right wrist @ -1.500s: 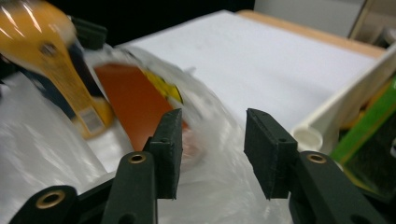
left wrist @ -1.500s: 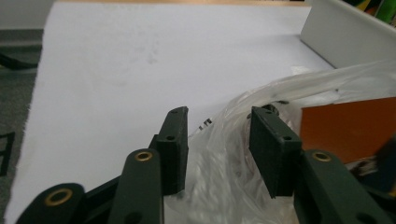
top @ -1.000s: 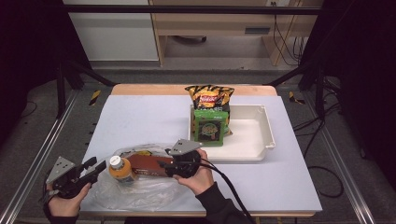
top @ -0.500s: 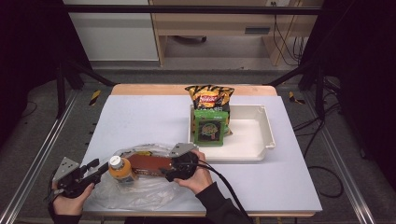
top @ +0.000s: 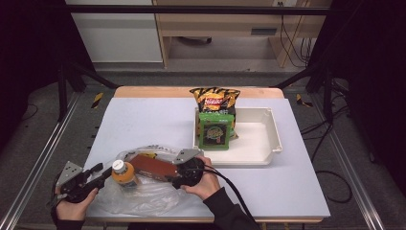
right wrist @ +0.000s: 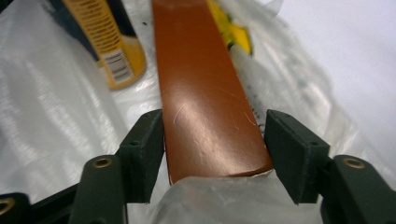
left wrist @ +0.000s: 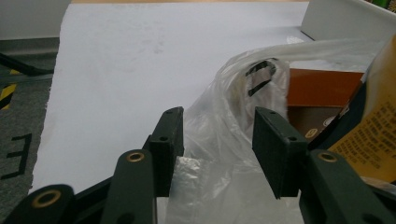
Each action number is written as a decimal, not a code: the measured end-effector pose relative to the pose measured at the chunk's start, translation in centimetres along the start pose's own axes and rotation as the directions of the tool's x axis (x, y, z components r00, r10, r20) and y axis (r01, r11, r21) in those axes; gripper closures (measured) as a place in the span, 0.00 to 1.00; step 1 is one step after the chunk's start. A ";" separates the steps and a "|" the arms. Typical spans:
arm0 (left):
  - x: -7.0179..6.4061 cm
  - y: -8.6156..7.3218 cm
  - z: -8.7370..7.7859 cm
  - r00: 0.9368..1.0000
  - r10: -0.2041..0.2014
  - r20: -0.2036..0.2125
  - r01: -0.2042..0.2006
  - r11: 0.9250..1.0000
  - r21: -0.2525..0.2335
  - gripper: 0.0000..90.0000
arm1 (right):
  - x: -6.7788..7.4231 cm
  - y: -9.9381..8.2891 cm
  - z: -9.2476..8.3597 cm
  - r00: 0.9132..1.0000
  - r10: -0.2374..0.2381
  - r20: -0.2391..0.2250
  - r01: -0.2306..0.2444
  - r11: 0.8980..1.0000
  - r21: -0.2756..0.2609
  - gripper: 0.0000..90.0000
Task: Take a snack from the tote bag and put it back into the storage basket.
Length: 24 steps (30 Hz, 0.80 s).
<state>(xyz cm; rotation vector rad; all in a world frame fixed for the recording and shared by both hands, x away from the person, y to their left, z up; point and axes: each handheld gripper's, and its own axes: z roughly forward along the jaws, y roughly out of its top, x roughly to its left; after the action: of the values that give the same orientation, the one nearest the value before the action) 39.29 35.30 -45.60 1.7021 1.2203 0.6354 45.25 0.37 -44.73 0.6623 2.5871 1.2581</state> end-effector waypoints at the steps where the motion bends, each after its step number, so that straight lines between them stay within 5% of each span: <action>1: 0.0 0.0 0.0 1.000 -0.001 0.000 0.001 1.000 -0.002 0.59 | 0.1 -0.1 -0.2 1.000 0.003 -0.003 -0.003 1.000 0.001 0.46; 7: -0.1 0.0 0.2 1.000 0.006 -0.003 -0.006 1.000 0.001 0.59 | 0.3 -0.5 -0.8 1.000 0.023 -0.012 -0.023 1.000 -0.003 0.45; 12: 0.0 0.1 0.1 1.000 0.012 -0.001 -0.012 1.000 -0.009 0.59 | 0.5 0.6 -0.6 0.999 0.040 -0.008 -0.040 0.997 -0.066 0.43; 24: 0.0 0.1 0.2 1.000 0.022 -0.003 -0.022 1.000 -0.009 0.59 | 0.7 1.4 2.8 0.999 0.048 0.001 -0.048 0.997 0.057 0.42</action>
<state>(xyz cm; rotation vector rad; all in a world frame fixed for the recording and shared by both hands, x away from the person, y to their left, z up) 39.52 35.24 -45.59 1.7096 1.2012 0.6559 46.05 3.38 -45.31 0.7389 2.6311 1.2026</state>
